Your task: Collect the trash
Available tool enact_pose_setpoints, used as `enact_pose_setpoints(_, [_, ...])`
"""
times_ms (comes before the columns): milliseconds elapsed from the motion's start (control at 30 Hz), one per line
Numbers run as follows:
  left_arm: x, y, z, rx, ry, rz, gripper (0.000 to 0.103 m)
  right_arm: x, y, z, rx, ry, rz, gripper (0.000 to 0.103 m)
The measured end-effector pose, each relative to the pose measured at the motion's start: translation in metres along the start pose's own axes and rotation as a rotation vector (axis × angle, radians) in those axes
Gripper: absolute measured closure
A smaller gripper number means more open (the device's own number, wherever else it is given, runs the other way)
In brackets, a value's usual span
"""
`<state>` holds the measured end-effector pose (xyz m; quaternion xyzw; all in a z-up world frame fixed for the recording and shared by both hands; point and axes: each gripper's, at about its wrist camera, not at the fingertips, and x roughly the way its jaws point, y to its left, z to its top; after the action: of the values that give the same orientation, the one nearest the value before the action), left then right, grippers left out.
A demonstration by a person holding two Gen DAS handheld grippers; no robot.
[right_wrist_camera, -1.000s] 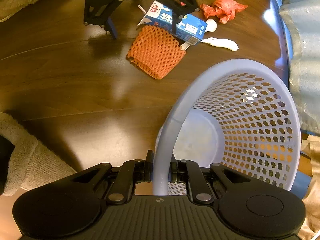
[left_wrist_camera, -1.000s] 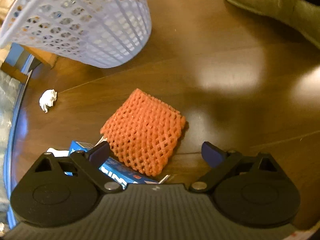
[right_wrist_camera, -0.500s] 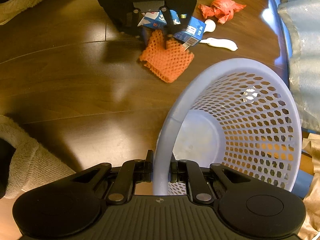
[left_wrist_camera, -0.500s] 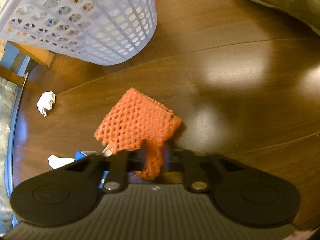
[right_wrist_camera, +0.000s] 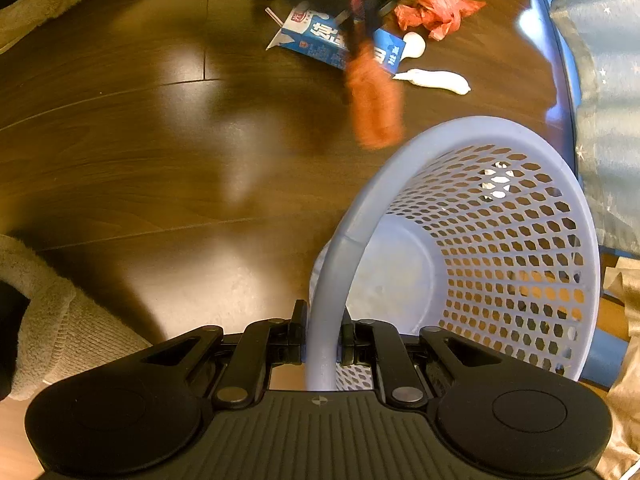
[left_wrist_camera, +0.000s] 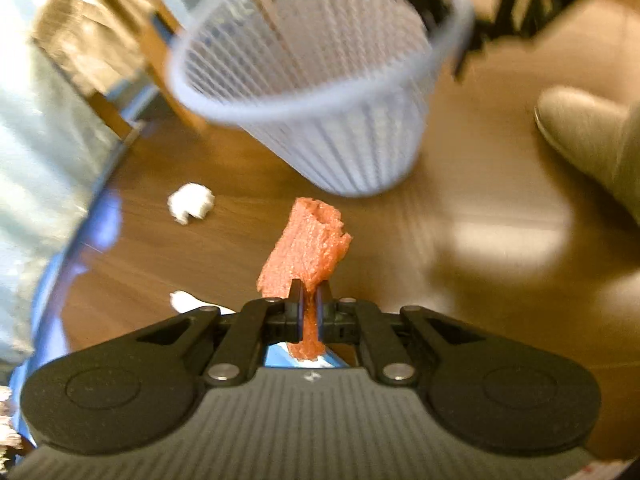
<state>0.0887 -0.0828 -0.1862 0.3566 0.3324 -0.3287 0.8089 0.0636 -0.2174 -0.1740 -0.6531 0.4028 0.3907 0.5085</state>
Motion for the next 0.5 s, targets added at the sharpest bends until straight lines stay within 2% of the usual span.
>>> enact_pose_setpoints(200, [-0.045,0.03,0.049,0.028,-0.134,0.058,0.1,0.002,0.0,0.002,-0.004,0.002,-0.002,0.094])
enact_pose_setpoints(367, [-0.061,0.037,0.091,0.073,-0.245,0.077,0.1,0.002,-0.001,0.001,0.001,-0.001,-0.005,0.094])
enact_pose_setpoints(500, [-0.066,0.038,0.114,0.071,-0.304,0.064,0.1,0.002,0.001,0.0,0.0,-0.008,-0.004,0.094])
